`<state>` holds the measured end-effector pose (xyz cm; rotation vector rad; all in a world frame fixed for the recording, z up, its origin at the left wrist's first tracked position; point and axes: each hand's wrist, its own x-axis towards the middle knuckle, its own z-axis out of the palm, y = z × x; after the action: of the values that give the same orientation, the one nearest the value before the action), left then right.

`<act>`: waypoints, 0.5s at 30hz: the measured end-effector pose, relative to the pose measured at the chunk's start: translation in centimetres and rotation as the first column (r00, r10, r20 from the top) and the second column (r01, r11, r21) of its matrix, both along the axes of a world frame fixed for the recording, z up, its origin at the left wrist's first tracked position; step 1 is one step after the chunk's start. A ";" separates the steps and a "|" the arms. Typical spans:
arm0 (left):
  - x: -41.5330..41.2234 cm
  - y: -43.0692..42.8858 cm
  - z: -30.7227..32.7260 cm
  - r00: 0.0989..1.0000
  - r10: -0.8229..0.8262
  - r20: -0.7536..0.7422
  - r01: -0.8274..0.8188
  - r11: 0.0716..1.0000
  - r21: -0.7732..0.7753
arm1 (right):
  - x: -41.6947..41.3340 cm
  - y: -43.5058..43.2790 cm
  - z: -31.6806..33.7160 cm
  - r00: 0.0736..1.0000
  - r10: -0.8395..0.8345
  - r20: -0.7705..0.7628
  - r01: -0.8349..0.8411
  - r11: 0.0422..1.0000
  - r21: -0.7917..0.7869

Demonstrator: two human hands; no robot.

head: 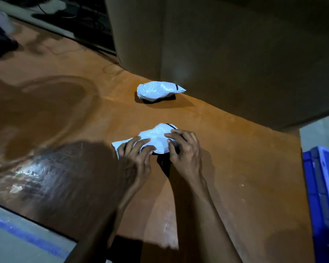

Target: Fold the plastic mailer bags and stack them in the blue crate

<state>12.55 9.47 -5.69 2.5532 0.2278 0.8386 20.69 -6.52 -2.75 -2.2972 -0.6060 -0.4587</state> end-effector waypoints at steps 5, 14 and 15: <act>-0.7 -0.9 -1.5 0.995 -0.084 -0.057 0.084 0.996 -0.001 | -0.8 -2.7 -2.2 0.993 -0.099 -0.066 0.087 0.983 -0.160; 0.6 -0.6 -1.5 0.943 0.137 -0.305 -0.106 0.987 0.117 | 0.2 1.3 -2.9 0.998 -0.004 -0.066 -0.015 0.957 -0.288; 0.5 -0.5 -1.9 0.944 0.140 -0.300 -0.107 0.987 0.124 | 0.1 1.0 -3.1 0.998 -0.044 -0.047 0.027 0.951 -0.307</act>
<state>13.06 9.01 -7.63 2.7872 0.4551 0.5005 20.80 -5.52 -5.83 -2.6100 -0.6475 -0.3366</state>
